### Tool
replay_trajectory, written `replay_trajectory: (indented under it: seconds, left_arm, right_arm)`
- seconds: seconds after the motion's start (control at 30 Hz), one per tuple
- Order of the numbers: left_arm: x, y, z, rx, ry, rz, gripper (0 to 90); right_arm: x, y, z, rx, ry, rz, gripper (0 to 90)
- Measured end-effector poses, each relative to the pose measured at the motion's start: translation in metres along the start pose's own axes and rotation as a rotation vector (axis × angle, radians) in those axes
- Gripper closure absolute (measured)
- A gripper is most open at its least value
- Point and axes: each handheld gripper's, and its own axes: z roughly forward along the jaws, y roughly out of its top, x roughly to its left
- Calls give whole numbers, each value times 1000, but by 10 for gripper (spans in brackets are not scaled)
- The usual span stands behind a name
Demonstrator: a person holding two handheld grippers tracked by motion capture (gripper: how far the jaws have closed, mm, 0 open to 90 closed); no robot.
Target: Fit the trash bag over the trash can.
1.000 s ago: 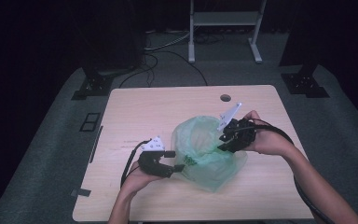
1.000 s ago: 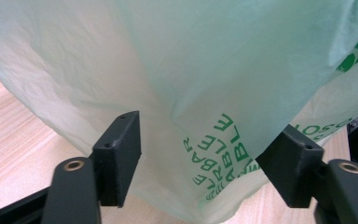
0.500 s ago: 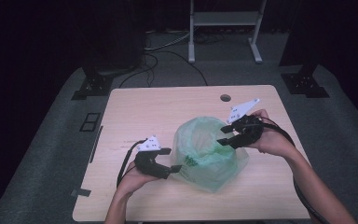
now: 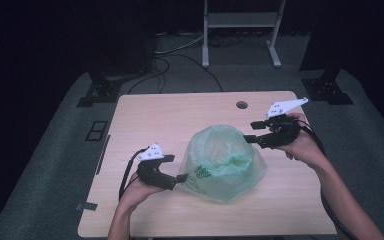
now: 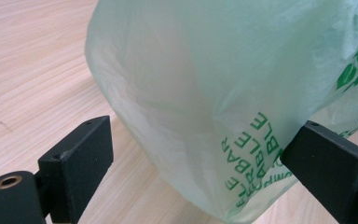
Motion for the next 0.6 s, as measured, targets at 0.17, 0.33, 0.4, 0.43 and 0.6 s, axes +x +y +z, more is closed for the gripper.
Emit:
replay_trajectory:
  seconds: [0.17,0.33,0.4,0.43,0.6]
  left_arm:
    - [2,-1,-2,-4,7,-1,84]
    - [3,-3,-3,-6,8,-11,84]
    - [3,-3,-3,-4,9,-11,84]
    - [4,-3,-3,-3,9,-11,84]
    - [4,-4,-4,-2,14,-13,84]
  right_arm:
    - [-10,-11,-4,-34,-9,56,417]
    - [-20,-25,-5,-47,-16,110,416]
    - [-24,-30,-6,-52,-21,130,416]
    - [-25,-33,-6,-55,-21,142,416]
    - [-33,-47,-9,-75,-36,182,408]
